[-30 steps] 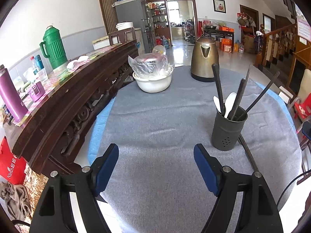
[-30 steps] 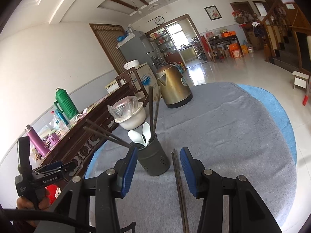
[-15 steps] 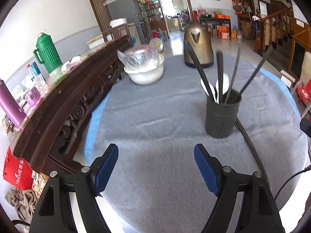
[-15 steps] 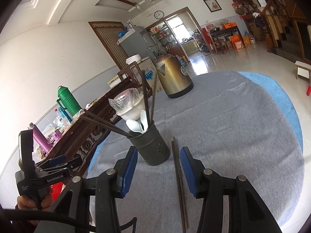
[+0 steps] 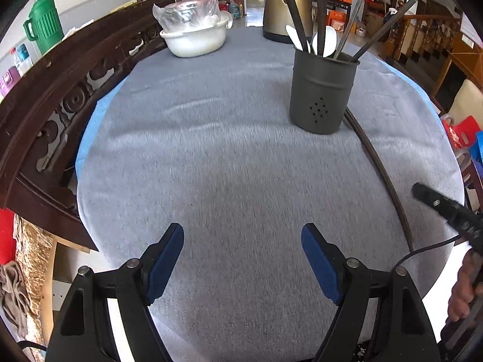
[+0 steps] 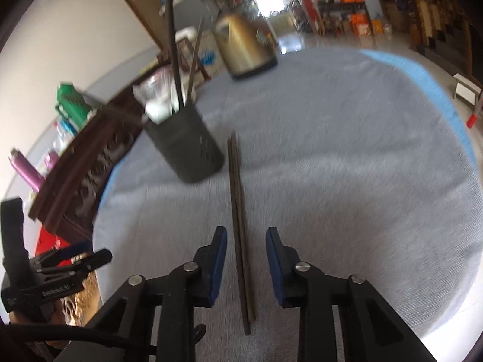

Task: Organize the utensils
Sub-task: 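Move the right gripper to a dark chopstick on the cloth and close it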

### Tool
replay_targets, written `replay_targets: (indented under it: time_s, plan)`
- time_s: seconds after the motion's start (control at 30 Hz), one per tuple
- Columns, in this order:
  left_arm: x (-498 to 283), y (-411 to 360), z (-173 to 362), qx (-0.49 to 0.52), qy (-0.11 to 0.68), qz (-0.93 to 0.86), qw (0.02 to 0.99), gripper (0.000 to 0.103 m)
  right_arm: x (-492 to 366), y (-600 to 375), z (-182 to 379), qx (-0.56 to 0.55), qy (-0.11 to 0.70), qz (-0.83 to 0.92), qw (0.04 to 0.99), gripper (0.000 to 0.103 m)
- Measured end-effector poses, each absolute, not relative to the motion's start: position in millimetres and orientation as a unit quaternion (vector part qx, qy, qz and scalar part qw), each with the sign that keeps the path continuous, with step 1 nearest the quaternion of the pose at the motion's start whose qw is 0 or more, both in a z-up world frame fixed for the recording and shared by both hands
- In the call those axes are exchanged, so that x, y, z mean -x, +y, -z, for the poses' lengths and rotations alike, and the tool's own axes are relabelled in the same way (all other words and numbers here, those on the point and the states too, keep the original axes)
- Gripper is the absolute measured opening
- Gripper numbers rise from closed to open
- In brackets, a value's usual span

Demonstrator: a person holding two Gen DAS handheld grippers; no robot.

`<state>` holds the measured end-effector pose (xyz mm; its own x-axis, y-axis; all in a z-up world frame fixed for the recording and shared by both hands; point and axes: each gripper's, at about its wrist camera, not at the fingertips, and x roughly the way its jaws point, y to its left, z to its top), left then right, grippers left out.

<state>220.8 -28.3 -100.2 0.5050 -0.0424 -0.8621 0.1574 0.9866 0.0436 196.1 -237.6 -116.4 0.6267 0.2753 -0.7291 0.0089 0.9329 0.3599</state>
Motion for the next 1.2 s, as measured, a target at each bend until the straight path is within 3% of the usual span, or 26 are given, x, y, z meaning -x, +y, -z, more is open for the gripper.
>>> replay_targets:
  time_s: [0.53,0.87,1.2]
  plan:
    - [-224.5,-14.9,97.1,-0.046,0.481,0.054,0.874,0.081,-207.8,-224.2,135.5,-0.168,0.483,-0.074,0.856,0.008]
    - [-221.2,-8.7,95.8,-0.059,0.472,0.031,0.879,0.081,-197.0,-188.1,140.0,-0.167,0.504,-0.138,0.836,0.007]
    - [-217.0,-10.3,94.1,-0.072,0.462,0.027,0.883,0.081,-197.3,-213.2,130.9,-0.217,0.49,-0.124,0.835,0.01]
